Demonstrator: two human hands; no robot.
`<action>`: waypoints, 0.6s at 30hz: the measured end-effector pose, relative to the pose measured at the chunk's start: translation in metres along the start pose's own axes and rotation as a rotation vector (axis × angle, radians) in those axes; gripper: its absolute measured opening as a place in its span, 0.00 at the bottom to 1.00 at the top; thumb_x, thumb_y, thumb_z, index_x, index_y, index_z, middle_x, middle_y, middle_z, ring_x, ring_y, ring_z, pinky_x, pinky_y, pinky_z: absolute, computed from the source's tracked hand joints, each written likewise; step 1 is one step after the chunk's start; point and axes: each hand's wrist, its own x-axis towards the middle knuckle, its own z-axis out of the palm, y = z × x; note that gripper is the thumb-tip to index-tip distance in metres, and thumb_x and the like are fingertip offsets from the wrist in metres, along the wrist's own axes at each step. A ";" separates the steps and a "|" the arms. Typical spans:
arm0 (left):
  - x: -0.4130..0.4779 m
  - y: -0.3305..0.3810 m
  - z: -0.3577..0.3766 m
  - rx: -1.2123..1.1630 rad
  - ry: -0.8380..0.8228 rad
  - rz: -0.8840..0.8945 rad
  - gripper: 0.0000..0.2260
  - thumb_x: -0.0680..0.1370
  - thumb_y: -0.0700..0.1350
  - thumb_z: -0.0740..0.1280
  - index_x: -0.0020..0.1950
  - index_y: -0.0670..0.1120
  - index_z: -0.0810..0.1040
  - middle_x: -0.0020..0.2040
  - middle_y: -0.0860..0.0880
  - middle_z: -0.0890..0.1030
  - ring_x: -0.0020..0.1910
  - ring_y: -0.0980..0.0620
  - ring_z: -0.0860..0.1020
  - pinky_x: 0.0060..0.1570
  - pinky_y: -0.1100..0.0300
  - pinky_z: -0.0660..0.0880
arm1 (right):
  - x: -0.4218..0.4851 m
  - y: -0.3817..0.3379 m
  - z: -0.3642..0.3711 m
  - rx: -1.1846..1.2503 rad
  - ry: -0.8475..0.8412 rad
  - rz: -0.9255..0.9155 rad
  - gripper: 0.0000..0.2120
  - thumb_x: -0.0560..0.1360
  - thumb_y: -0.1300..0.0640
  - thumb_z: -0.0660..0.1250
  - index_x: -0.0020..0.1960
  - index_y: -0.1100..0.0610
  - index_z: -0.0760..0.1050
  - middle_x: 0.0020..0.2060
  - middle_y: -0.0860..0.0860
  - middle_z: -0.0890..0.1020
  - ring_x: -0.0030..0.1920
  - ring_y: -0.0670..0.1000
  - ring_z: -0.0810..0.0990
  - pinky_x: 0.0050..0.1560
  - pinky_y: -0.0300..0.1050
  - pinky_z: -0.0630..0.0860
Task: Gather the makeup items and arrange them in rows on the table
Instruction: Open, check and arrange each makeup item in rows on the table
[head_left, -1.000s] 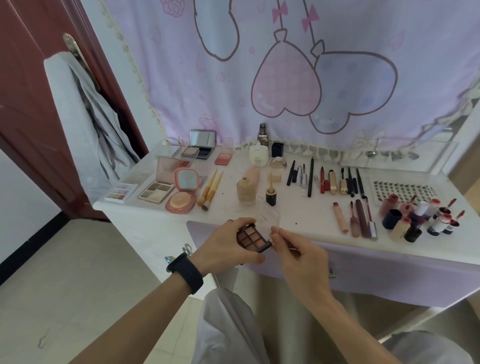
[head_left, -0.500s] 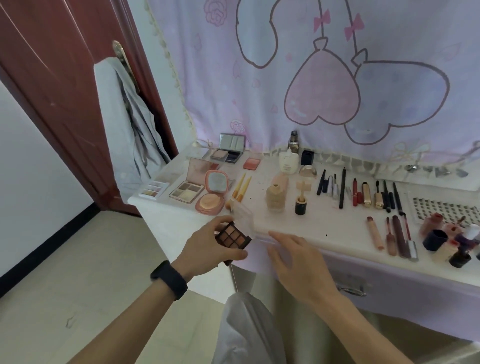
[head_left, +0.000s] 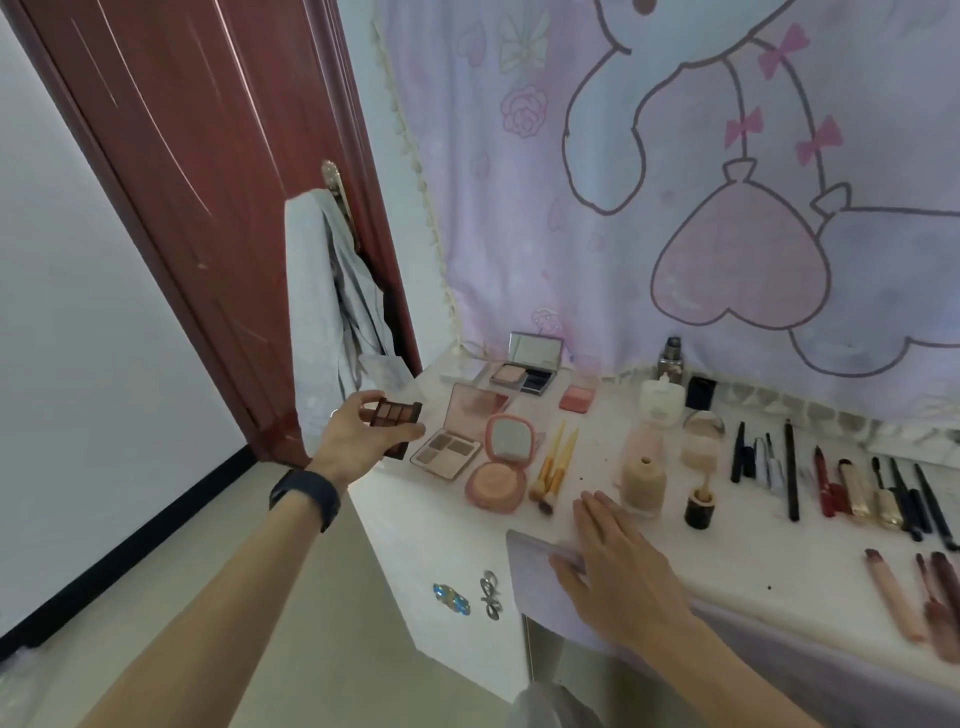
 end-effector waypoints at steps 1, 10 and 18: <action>0.014 0.002 -0.003 -0.001 0.020 0.000 0.34 0.65 0.51 0.82 0.67 0.52 0.72 0.52 0.56 0.78 0.49 0.58 0.78 0.43 0.66 0.73 | 0.001 0.001 0.001 0.003 -0.001 0.004 0.37 0.82 0.36 0.48 0.82 0.59 0.52 0.82 0.53 0.55 0.81 0.51 0.51 0.73 0.39 0.40; 0.130 0.005 0.006 0.155 0.091 -0.033 0.37 0.65 0.55 0.81 0.69 0.48 0.71 0.61 0.46 0.79 0.59 0.46 0.78 0.58 0.52 0.76 | 0.005 0.010 0.002 -0.170 0.057 -0.052 0.33 0.76 0.37 0.60 0.64 0.63 0.81 0.63 0.57 0.82 0.64 0.55 0.81 0.64 0.50 0.74; 0.175 -0.014 0.068 0.547 -0.095 -0.076 0.31 0.66 0.60 0.77 0.61 0.43 0.76 0.56 0.42 0.80 0.54 0.41 0.78 0.53 0.49 0.78 | 0.009 0.011 0.012 -0.205 0.134 -0.097 0.34 0.77 0.38 0.63 0.69 0.65 0.76 0.67 0.60 0.79 0.67 0.59 0.78 0.68 0.54 0.74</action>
